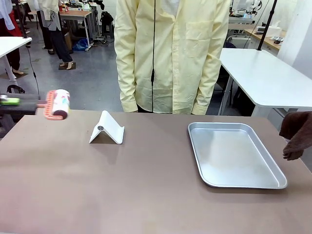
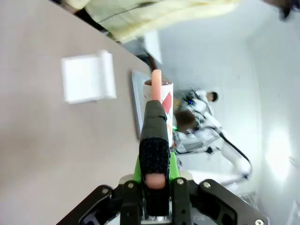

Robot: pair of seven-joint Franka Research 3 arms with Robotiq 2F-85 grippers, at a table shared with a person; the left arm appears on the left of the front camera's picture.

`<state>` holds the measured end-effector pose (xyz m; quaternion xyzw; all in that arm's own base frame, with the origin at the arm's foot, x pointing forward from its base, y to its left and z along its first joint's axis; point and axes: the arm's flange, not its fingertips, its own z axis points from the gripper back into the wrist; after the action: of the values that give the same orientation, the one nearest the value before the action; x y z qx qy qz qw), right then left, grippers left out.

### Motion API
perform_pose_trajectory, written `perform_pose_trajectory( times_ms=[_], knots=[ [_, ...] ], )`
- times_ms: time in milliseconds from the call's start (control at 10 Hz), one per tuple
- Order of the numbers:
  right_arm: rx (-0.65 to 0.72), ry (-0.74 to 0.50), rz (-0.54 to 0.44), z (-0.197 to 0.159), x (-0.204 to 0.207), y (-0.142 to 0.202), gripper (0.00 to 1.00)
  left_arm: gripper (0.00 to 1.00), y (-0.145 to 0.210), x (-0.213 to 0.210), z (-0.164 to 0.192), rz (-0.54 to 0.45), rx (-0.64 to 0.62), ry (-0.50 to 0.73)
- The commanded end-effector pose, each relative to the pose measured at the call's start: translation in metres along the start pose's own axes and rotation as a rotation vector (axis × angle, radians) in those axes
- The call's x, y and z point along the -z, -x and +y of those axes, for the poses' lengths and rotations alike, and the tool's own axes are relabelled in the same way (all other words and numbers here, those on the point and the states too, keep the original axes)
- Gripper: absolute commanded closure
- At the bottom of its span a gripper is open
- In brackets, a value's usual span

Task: Clean the surface of the table.
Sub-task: Clean the area not pointed to by the person.

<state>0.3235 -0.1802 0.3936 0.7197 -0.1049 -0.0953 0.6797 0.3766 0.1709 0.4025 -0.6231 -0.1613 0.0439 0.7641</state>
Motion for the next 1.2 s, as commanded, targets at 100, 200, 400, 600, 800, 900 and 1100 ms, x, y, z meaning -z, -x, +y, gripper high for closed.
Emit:
perform_pose_trajectory(
  times_ms=[100, 200, 400, 600, 800, 900, 1100],
  knots=[
    [-0.017, -0.01, 0.01, 0.003, -0.001, 0.0, 0.95, 0.78, 0.05, -0.059, -0.015, 0.271, -0.032, 0.079],
    [-0.017, -0.01, 0.01, 0.003, -0.001, 0.0, 0.95, 0.78, 0.068, -0.084, -0.016, 0.278, -0.015, 0.101],
    [-0.017, -0.01, 0.01, 0.003, -0.001, 0.0, 0.95, 0.78, 0.098, -0.121, -0.005, 0.232, 0.01, 0.176],
    [-0.017, -0.01, 0.01, 0.003, -0.001, 0.0, 0.95, 0.78, 0.1, -0.13, 0.011, 0.173, -0.015, 0.202],
    [-0.017, -0.01, 0.01, 0.003, -0.001, 0.0, 0.95, 0.78, 0.11, -0.118, 0.008, 0.196, -0.034, 0.164],
    [-0.017, -0.01, 0.01, 0.003, -0.001, 0.0, 0.95, 0.78, 0.11, -0.118, 0.008, 0.196, -0.034, 0.164],
    [-0.017, -0.01, 0.01, 0.003, -0.001, 0.0, 0.95, 0.78, 0.11, -0.118, 0.008, 0.196, -0.034, 0.164]
  ],
)
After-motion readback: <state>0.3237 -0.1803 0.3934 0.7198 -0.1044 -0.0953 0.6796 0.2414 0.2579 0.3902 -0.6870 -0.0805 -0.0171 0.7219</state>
